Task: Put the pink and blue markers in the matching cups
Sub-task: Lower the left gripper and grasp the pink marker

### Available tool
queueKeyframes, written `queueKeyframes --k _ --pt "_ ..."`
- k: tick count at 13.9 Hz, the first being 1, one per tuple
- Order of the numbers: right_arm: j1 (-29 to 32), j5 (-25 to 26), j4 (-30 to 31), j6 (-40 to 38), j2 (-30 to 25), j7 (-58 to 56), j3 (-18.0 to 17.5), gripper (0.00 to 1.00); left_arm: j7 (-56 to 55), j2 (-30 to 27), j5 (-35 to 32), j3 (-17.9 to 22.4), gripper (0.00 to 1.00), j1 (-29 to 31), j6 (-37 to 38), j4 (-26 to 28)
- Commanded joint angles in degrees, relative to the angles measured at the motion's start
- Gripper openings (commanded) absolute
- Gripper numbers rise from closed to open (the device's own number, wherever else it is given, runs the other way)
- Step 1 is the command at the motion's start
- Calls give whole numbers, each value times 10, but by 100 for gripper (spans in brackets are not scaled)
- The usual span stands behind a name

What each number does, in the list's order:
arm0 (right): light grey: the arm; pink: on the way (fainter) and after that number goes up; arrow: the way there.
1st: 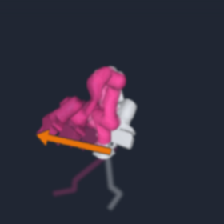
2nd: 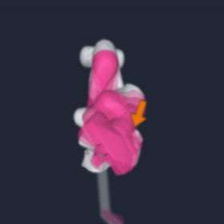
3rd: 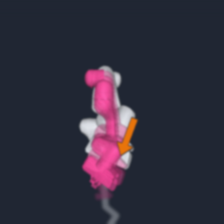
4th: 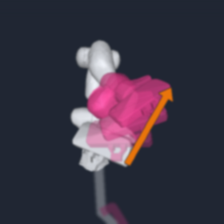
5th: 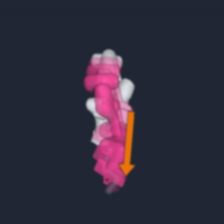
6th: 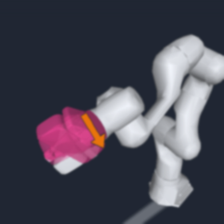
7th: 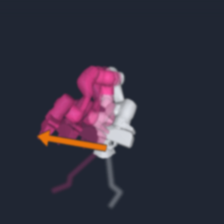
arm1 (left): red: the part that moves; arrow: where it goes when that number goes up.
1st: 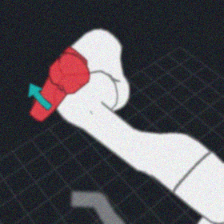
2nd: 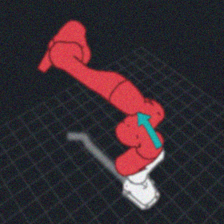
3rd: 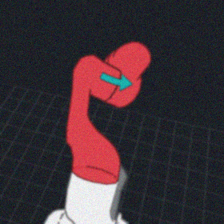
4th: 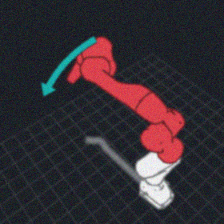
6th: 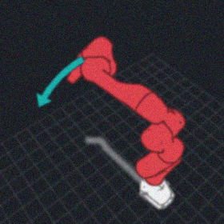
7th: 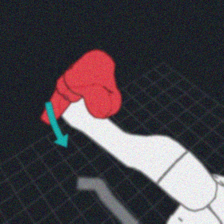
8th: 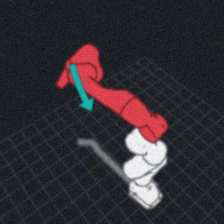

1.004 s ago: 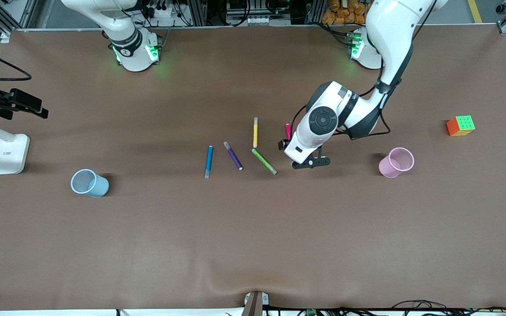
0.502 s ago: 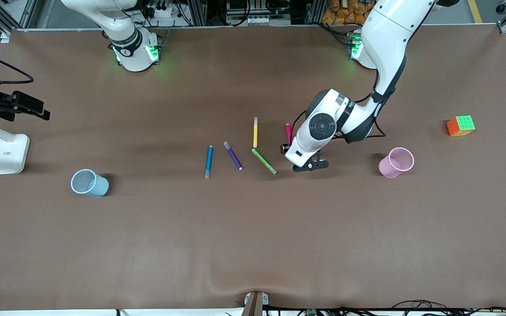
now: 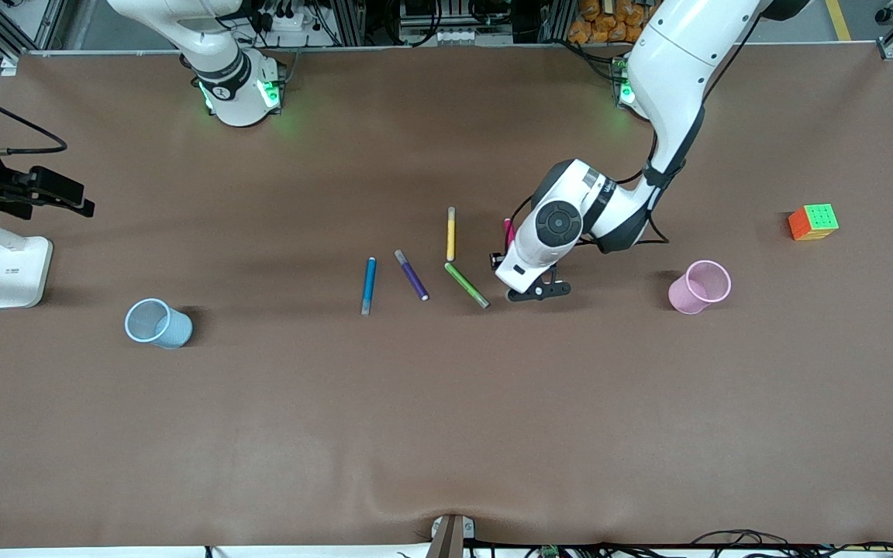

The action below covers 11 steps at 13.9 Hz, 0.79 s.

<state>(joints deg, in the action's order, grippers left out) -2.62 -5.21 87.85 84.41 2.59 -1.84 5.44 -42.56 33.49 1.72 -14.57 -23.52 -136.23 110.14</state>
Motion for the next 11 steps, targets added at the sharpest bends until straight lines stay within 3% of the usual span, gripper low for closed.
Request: queueKeyframes --k 1,8,9,10,11 --pt "2 3 0 1 0 1 0 100 -13 1 -24 2 27 -3 -10 3" --pt "2 4 0 -1 -2 0 1 100 -12 23 -27 5 27 -5 -26 -2" --pt "3 4 -1 -2 -2 0 1 100 -13 23 -31 4 10 -4 -28 -2" --pt "3 4 -1 -2 -2 0 1 100 -12 20 -32 4 0 0 -28 -2" --pt "3 4 0 -2 -2 0 2 100 -10 13 -33 4 0 4 -23 -2"
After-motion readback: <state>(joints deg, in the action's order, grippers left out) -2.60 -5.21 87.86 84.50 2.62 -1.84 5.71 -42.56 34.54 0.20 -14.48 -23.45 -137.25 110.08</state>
